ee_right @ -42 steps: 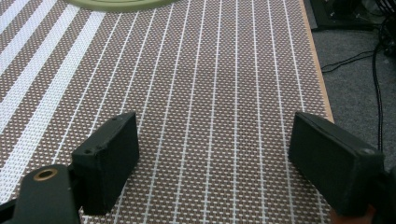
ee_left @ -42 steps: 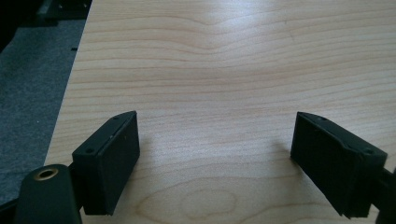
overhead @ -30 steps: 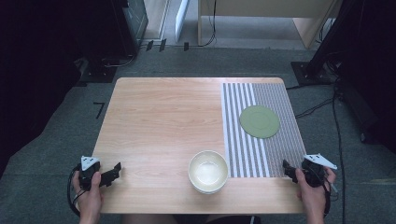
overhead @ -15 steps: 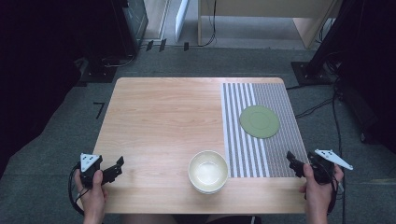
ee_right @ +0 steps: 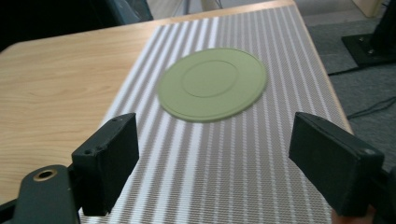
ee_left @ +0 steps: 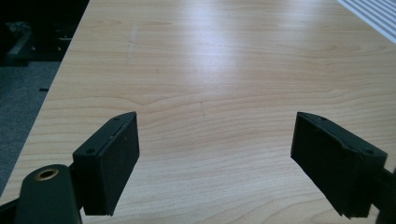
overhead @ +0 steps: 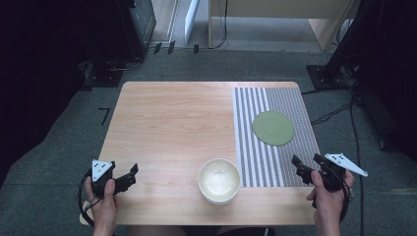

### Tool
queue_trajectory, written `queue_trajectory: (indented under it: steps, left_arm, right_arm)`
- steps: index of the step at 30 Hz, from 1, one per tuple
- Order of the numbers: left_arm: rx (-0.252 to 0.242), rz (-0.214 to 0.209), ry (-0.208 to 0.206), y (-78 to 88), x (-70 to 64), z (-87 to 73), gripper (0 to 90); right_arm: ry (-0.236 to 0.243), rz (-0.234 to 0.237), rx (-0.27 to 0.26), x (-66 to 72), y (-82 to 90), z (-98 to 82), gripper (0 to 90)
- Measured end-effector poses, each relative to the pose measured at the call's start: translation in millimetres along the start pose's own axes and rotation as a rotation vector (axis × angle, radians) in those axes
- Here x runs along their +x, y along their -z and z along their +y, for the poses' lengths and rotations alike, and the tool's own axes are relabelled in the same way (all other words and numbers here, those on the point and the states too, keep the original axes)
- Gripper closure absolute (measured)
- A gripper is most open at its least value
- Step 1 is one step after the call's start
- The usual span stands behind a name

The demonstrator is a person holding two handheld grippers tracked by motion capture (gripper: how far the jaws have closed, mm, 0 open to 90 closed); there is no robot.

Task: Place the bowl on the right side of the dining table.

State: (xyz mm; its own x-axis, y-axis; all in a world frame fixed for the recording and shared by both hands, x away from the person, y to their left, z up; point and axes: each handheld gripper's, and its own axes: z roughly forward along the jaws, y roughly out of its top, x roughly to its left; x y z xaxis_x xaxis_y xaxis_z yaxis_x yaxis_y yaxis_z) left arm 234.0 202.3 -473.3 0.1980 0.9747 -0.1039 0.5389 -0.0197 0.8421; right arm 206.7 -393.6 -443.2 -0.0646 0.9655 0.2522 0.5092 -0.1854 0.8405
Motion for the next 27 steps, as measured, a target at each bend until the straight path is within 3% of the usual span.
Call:
queue_trajectory:
  steps: [8, 11, 22, 27]
  left_arm:
    - [-0.021, -0.023, 0.007, 4.4, -7.9, 5.8, 15.4]
    - [-0.023, -0.05, 0.002, 6.2, -13.3, 8.2, 15.4]
    - [-0.041, -0.07, -0.009, 10.7, -24.4, 12.7, 15.4]
    - [-0.041, -0.106, -0.007, 13.6, -32.1, 16.7, 15.4]
  right_arm:
    - [0.014, 0.051, -0.011, 23.2, 2.9, 7.0, 15.3]
    - [0.018, 0.063, -0.016, 29.8, 4.4, 8.1, 15.2]
    - [0.047, 0.076, -0.015, 46.0, 0.5, 6.8, 15.2]
    - [0.068, 0.09, -0.015, 55.5, -1.5, 6.2, 14.8]
